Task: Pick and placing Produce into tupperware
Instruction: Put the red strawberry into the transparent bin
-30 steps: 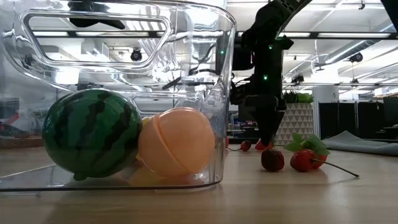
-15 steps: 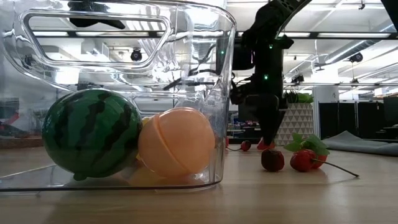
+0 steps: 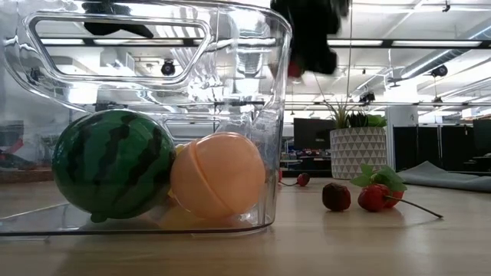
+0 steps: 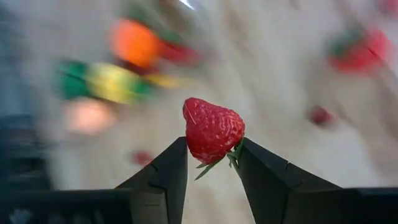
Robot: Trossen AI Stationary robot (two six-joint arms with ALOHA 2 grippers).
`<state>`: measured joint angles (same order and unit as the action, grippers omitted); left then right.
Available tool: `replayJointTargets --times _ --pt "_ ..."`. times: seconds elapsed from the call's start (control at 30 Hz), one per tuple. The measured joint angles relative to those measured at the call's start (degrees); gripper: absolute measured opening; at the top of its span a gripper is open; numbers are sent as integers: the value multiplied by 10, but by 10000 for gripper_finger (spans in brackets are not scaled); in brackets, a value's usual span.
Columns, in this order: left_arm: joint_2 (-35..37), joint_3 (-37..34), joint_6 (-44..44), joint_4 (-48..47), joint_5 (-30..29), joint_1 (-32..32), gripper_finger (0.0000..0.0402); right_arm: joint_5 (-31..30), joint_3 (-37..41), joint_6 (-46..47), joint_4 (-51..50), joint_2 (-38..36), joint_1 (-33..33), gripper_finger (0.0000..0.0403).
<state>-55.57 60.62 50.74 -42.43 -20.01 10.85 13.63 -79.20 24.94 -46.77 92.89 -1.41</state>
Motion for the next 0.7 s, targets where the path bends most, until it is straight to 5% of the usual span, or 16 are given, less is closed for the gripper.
replayJointTargets --times 0.5,0.7 --pt "2 -15 31 -1 -22 0 300 36 -141 5 65 123 56 131" --pt "2 -16 60 -1 -24 0 299 26 -191 2 17 166 68 169"
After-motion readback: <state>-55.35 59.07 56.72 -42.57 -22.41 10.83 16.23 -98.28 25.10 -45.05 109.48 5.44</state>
